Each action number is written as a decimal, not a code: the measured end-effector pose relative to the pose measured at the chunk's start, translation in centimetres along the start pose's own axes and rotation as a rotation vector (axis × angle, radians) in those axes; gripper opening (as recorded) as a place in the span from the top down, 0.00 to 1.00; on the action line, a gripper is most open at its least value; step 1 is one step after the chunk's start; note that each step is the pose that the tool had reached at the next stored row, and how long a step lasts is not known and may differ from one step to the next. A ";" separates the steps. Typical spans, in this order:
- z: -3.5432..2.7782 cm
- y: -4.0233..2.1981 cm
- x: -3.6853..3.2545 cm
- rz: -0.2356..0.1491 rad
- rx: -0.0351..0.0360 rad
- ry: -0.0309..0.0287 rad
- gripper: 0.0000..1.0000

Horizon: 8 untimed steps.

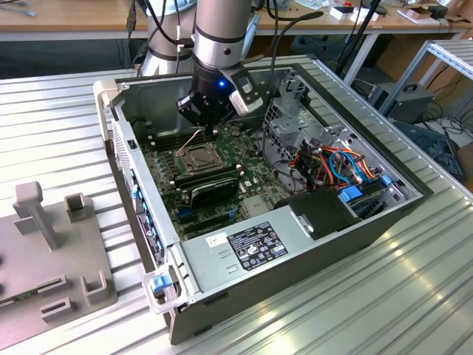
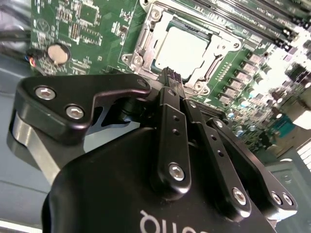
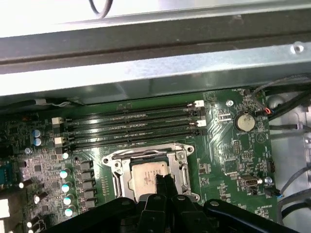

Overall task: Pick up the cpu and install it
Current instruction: 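Install the first cpu locking lever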

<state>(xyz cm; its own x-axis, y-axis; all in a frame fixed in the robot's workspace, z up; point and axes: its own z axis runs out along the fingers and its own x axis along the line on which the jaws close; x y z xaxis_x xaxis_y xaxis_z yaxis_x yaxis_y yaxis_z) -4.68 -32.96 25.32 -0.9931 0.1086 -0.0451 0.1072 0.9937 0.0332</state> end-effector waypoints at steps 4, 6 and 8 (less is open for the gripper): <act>0.00 0.00 -0.01 -0.029 -0.0013 0.0010 0.89; 0.00 0.00 -0.01 -0.030 -0.0013 0.0010 0.89; 0.00 0.00 -0.01 -0.030 -0.0013 0.0010 0.89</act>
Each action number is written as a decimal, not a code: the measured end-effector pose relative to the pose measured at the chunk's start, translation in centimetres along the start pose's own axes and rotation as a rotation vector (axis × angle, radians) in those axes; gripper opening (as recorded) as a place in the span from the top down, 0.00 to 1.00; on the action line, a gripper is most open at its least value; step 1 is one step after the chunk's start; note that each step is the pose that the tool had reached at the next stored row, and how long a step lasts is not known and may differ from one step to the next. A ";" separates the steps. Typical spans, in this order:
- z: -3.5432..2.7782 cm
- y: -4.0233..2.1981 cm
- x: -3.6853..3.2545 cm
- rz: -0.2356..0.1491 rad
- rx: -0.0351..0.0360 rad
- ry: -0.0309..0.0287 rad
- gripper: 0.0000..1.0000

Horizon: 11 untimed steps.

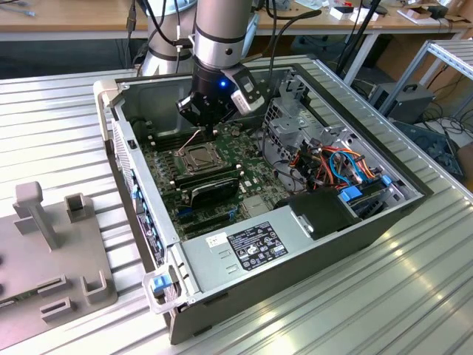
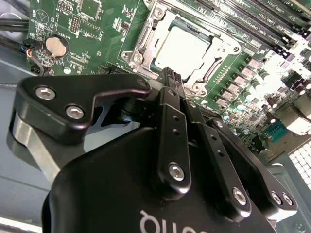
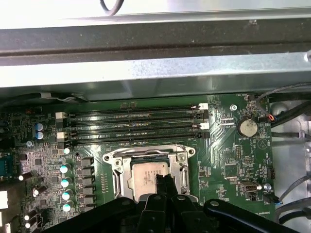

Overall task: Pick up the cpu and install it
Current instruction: 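Install the first cpu locking lever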

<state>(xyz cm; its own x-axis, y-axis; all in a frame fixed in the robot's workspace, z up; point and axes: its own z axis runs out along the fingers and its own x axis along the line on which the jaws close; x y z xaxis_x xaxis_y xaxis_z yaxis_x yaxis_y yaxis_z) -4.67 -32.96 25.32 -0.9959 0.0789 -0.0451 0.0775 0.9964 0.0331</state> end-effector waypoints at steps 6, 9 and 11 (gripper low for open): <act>0.00 0.00 0.00 -0.068 -0.0029 0.0022 0.89; 0.00 -0.01 0.00 -0.068 -0.0050 0.0025 0.89; 0.00 0.00 0.00 -0.066 -0.0290 0.0034 0.89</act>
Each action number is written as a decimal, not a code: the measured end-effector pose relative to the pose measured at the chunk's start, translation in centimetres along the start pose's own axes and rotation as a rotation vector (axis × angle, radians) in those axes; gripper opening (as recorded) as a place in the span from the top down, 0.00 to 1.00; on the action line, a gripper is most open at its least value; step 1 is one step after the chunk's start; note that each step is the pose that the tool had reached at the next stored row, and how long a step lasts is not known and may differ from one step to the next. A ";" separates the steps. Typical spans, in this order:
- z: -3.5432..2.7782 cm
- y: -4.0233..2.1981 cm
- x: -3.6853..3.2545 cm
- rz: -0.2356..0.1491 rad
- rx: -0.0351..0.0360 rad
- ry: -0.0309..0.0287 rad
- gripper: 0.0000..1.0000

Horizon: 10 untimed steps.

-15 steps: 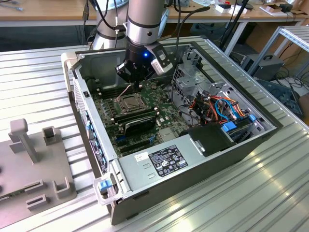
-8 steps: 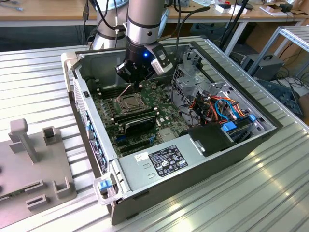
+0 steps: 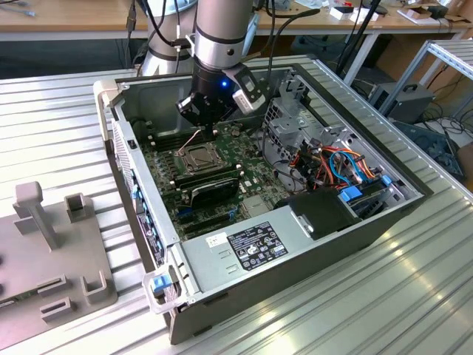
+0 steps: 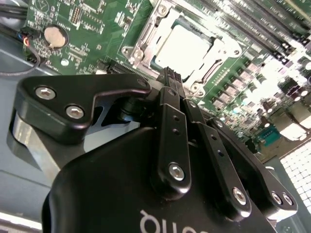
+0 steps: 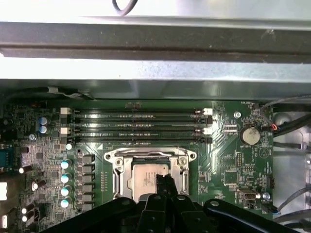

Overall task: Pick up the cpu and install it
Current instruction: 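Install the first cpu locking lever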

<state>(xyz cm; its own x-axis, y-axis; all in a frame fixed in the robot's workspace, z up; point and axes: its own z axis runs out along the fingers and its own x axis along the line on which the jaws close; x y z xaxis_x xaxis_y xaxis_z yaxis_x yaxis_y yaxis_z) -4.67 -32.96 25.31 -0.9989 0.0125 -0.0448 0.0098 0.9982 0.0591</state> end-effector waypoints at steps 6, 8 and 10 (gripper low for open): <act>0.00 0.00 0.45 0.002 -0.0508 -0.0006 0.89; 0.00 -0.01 0.78 0.002 -0.0521 -0.0008 0.89; 0.15 -0.02 1.02 0.002 -0.0551 -0.0014 0.89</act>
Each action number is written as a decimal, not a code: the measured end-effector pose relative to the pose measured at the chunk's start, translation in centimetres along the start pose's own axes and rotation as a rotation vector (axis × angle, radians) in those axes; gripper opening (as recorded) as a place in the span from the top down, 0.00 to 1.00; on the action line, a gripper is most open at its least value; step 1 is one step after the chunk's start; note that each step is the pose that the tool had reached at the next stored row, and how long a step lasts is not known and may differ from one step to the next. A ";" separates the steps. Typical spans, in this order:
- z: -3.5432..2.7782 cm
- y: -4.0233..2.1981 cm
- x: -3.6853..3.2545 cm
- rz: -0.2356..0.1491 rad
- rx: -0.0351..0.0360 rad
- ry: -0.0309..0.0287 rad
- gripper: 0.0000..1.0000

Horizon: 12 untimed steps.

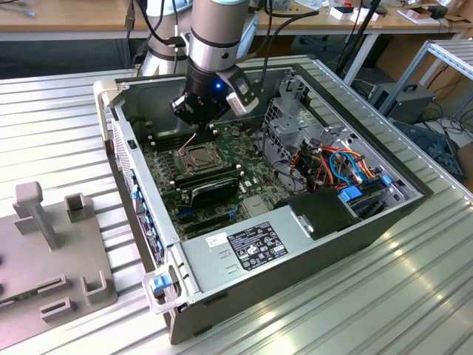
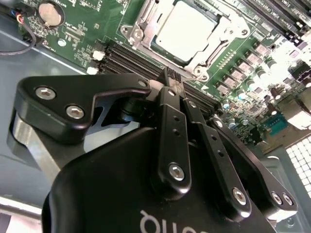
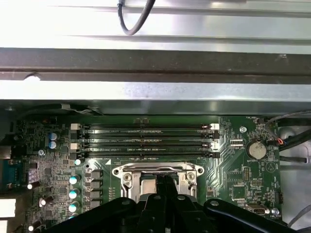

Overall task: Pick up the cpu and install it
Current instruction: 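Install the first cpu locking lever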

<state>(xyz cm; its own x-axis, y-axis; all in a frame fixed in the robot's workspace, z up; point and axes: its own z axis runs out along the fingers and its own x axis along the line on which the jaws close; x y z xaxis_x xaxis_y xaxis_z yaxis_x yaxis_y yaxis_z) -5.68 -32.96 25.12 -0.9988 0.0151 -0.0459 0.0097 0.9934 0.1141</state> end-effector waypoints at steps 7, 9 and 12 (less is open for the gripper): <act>0.31 0.17 0.43 0.000 -0.0013 0.0000 0.89; 0.34 0.36 0.47 0.000 -0.0014 0.0001 0.89; 0.46 0.67 0.55 0.000 -0.0014 0.0000 0.89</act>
<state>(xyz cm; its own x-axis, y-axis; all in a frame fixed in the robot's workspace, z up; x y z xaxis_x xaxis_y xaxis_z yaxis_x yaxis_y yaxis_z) -6.20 -32.23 24.71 -0.9988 0.0150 -0.0459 0.0096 0.9933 0.1155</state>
